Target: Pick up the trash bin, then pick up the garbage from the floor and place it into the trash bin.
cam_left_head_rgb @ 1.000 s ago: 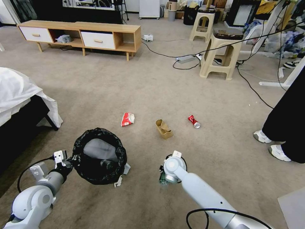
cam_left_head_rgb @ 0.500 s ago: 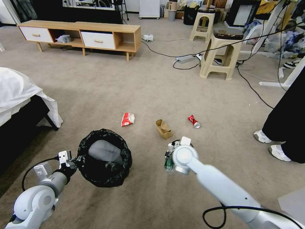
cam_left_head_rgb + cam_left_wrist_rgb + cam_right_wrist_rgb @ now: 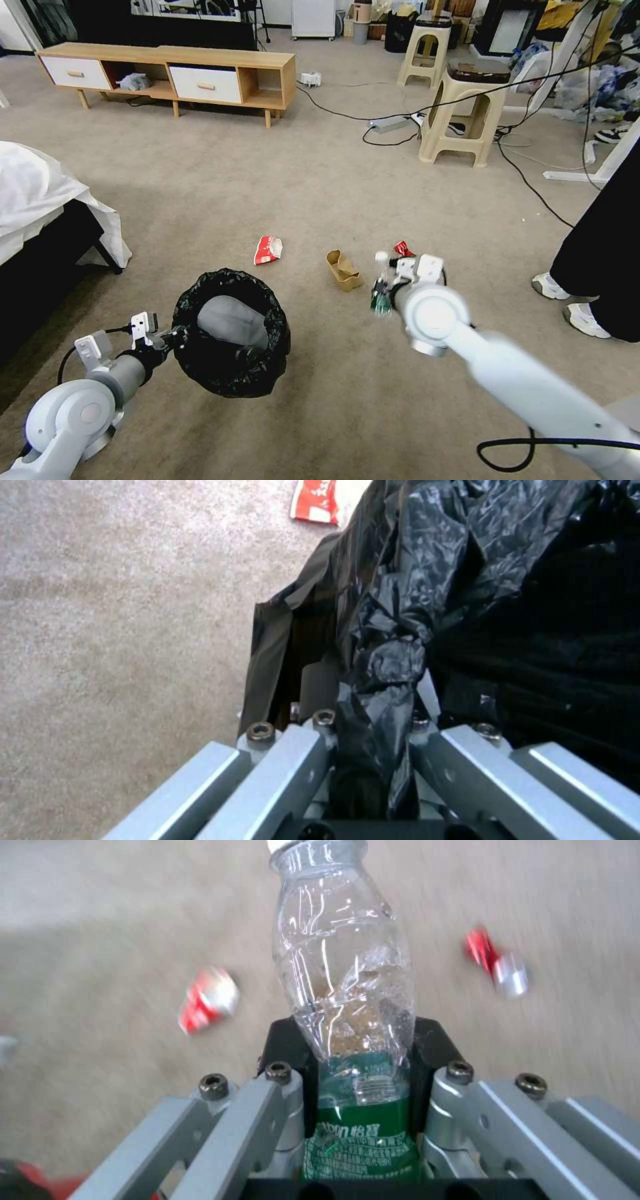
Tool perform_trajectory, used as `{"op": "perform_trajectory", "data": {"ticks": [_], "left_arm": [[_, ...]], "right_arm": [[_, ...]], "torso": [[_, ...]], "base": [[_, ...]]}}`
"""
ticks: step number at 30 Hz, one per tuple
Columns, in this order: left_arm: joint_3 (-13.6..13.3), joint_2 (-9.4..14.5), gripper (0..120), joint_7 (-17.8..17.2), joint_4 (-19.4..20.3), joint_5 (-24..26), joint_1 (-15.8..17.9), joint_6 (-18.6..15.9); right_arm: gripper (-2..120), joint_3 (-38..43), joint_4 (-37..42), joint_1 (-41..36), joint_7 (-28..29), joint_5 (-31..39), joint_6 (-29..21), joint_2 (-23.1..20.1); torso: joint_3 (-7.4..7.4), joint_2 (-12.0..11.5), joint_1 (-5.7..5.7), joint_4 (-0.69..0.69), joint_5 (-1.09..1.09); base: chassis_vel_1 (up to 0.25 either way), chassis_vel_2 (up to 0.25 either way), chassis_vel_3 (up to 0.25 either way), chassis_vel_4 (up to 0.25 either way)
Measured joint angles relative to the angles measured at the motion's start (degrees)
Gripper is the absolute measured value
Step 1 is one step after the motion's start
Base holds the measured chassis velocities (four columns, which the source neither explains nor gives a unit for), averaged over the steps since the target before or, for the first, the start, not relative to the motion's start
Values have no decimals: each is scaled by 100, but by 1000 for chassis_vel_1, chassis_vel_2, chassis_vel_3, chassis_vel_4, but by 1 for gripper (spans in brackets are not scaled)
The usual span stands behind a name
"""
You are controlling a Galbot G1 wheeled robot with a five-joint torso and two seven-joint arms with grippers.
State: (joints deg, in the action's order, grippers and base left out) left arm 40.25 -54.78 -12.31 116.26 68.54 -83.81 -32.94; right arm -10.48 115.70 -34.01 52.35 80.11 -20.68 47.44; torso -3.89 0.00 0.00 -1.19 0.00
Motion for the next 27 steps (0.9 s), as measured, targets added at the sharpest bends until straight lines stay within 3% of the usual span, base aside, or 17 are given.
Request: {"op": "perform_trajectory", "data": {"ticks": [5, 11, 14, 27], "left_arm": [[-26, 100, 1, -87, 37, 23, -9, -39], [-58, 132, 1, -94, 83, 72, -34, -85], [-137, 129, 1, -77, 122, 68, -47, -113], [-238, 82, 1, -67, 183, 112, -60, -139]], "right_arm": [[22, 76, 302, 228, -1173, -851, 320, -225], [22, -47, 412, 476, -1762, -1220, 538, -226], [22, -287, 464, 721, -2379, -1692, 821, -161], [22, -1187, 360, 1745, -3431, -2076, 1415, 334]], "torso": [[0, 0, 0, 0, 0], [0, 0, 0, 1, 0], [0, 0, 0, 1, -1], [0, 0, 0, 1, -2]], "base": [[0, 0, 0, 0], [0, 0, 0, 0], [0, 0, 0, 0], [0, 0, 0, 0]]}}
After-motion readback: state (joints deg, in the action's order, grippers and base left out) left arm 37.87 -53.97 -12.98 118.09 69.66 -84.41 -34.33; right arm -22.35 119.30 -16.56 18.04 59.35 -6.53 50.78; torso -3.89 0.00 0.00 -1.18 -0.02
